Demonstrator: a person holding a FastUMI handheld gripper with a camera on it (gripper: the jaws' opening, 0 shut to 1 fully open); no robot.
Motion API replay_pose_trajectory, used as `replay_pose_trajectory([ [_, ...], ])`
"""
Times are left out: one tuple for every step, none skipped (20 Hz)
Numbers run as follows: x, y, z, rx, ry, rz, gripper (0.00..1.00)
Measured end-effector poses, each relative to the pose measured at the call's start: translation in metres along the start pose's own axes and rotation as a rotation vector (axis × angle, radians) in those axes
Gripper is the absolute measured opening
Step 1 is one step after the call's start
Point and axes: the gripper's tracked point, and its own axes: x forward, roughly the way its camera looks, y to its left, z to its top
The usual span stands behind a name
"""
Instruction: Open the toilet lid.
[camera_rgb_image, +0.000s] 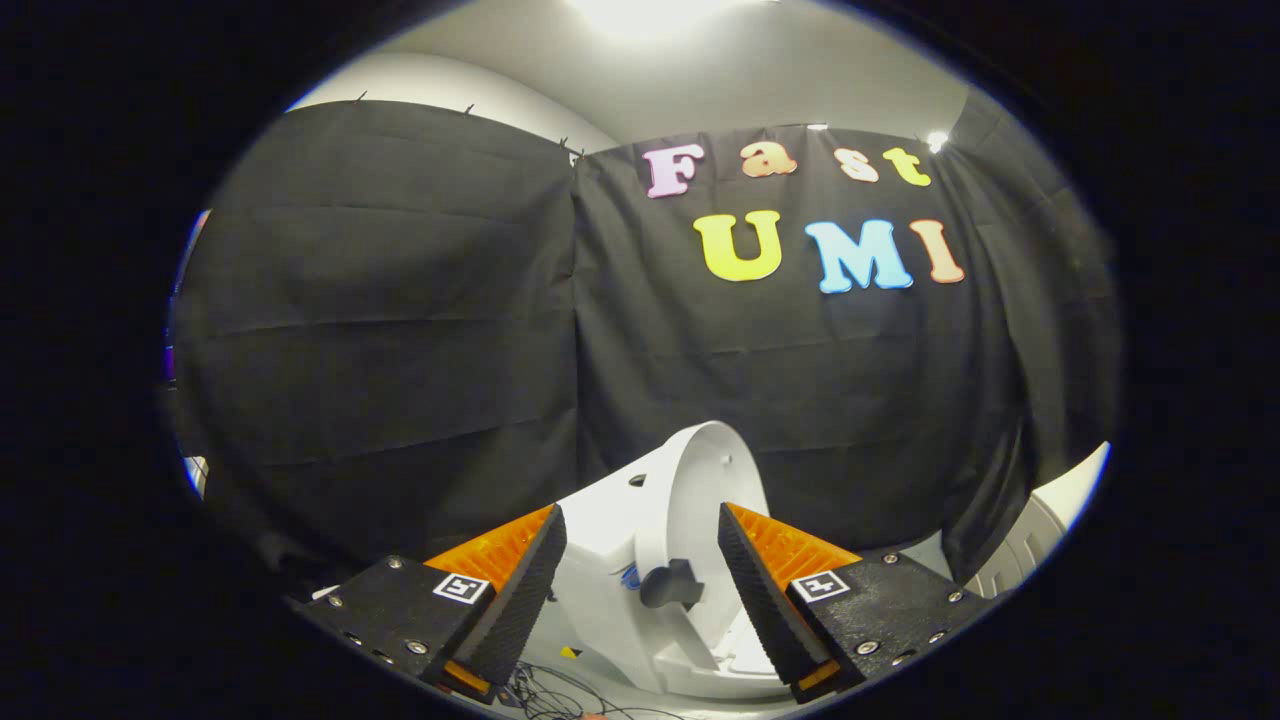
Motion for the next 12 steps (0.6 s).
replay_pose_trajectory([
  [-0.004,-0.015,0.010,0.005,-0.017,-0.020,0.94],
  [-0.010,-0.032,0.021,0.014,-0.038,-0.041,0.94],
  [-0.018,-0.050,0.033,0.025,-0.058,-0.068,0.94],
  [-0.025,-0.069,0.043,0.032,-0.078,-0.093,0.94],
  [-0.033,-0.086,0.050,0.037,-0.093,-0.119,0.94],
  [-0.043,-0.102,0.059,0.046,-0.115,-0.133,0.94],
  [-0.054,-0.111,0.068,0.050,-0.143,-0.136,0.94],
  [-0.061,-0.125,0.075,0.041,-0.169,-0.140,0.94],
  [-0.068,-0.143,0.080,0.022,-0.181,-0.158,0.94],
  [-0.074,-0.164,0.081,0.004,-0.183,-0.186,0.94],
  [-0.080,-0.181,0.079,-0.013,-0.179,-0.207,0.94],
  [-0.086,-0.195,0.080,-0.025,-0.180,-0.224,0.94],
])
